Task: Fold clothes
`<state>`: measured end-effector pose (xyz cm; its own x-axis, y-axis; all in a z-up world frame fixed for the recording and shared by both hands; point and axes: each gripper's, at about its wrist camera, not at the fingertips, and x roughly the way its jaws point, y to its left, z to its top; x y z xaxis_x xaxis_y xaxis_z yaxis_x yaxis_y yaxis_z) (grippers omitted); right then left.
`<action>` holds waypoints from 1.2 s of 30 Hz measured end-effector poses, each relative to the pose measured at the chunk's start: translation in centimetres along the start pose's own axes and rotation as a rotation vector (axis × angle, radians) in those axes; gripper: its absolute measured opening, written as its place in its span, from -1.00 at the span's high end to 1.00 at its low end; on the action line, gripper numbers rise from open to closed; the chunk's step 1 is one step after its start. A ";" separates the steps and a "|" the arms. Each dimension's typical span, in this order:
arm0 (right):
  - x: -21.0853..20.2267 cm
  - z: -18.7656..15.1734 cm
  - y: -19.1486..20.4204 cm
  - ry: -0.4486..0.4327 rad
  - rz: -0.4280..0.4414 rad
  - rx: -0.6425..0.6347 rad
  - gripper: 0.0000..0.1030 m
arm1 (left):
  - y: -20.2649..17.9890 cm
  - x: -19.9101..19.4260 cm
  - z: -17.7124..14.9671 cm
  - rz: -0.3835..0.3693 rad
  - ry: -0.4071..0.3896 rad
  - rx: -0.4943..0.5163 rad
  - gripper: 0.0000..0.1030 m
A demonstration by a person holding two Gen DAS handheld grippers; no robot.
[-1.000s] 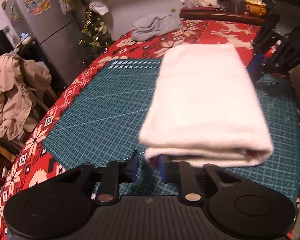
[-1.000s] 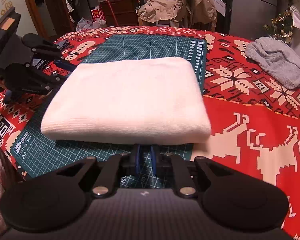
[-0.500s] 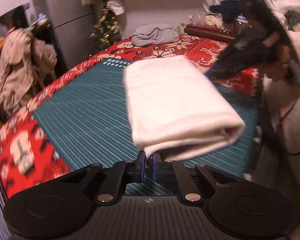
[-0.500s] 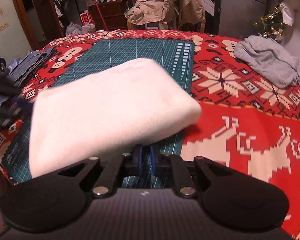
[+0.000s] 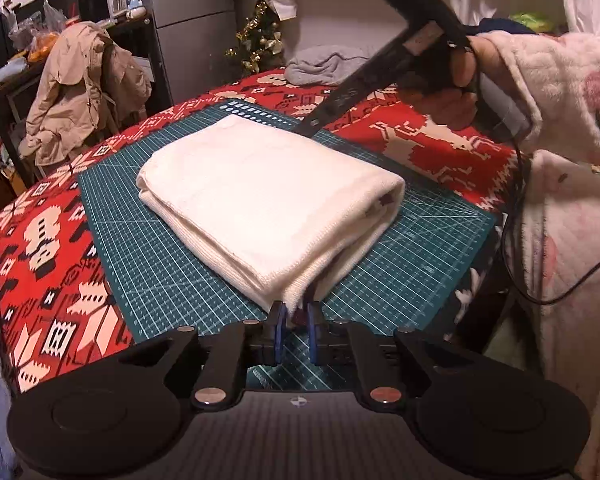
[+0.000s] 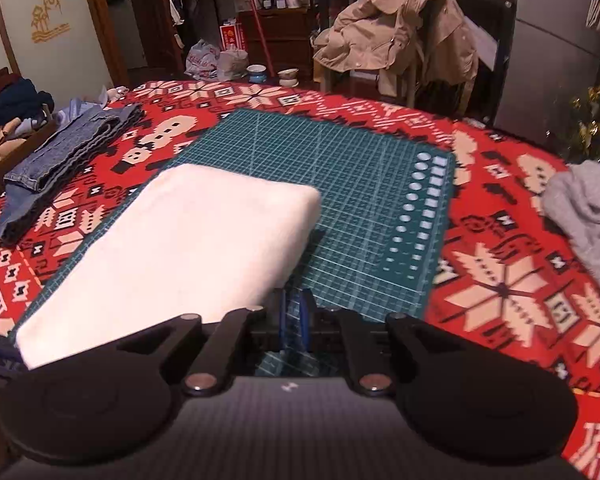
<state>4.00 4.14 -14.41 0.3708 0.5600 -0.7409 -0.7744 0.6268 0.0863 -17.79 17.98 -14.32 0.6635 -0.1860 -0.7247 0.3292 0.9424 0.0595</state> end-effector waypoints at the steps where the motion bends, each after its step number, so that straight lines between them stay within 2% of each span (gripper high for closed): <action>1: -0.7 -0.5 -0.1 -0.007 -0.004 0.004 0.78 | 0.2 -0.4 -0.1 0.002 -0.001 0.002 0.72; 5: -3.3 -2.9 0.2 -0.018 -0.029 0.007 0.78 | 2.7 -1.1 0.0 0.072 -0.009 -0.053 0.83; 10: -4.0 -5.2 0.7 -0.008 -0.045 0.044 0.78 | 6.9 2.1 1.6 0.175 -0.013 -0.165 0.98; 19: -2.5 -5.1 1.5 -0.054 -0.050 0.059 0.78 | 8.1 6.5 4.1 0.114 -0.052 -0.204 1.00; 24: -2.2 -5.0 2.4 -0.039 -0.020 0.030 0.78 | 8.3 6.0 3.8 0.079 -0.050 -0.230 1.00; 36: -2.3 -5.2 3.2 -0.026 -0.008 0.024 0.78 | 6.2 4.9 2.7 0.076 -0.022 -0.180 1.00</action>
